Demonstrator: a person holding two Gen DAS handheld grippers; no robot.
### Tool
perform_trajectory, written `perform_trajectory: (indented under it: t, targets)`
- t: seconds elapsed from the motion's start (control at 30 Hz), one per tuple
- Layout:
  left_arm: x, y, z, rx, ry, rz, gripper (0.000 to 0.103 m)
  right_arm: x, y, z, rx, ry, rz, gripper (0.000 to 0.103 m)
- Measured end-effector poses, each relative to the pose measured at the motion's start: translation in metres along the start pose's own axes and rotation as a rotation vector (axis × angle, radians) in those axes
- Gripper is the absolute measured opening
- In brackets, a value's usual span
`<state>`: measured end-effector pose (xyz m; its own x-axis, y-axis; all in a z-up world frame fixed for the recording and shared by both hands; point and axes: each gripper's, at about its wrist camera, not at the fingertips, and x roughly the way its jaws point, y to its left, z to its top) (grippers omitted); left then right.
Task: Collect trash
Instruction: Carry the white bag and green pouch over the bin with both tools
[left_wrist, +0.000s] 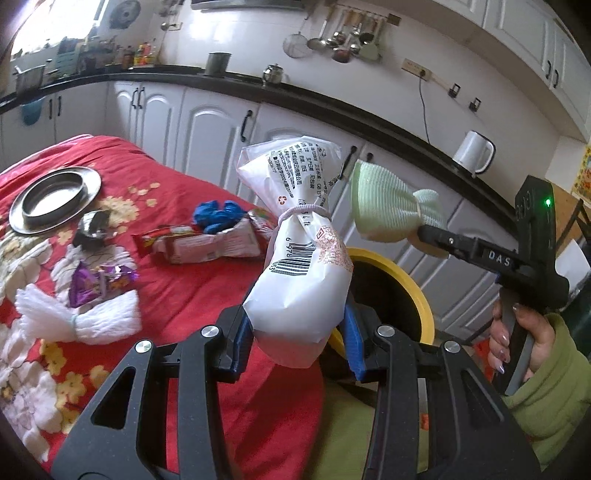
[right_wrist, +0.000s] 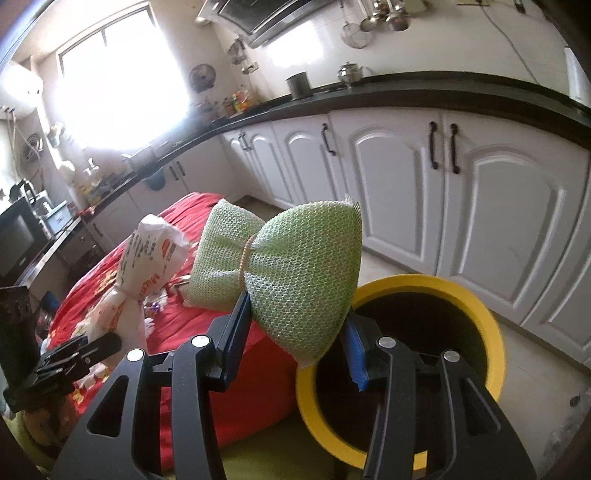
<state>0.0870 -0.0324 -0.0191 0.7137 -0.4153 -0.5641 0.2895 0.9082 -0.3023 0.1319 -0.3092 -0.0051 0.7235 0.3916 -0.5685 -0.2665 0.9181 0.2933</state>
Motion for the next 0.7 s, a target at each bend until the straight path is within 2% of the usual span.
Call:
perform_trajectory:
  t: [0.7]
  targets:
    - [0.048,-0.061,-0.003,0.133,0.087,-0.075,0.033,-0.031,-0.066,-0.019,0.07,-0.052,-0.167,0.044]
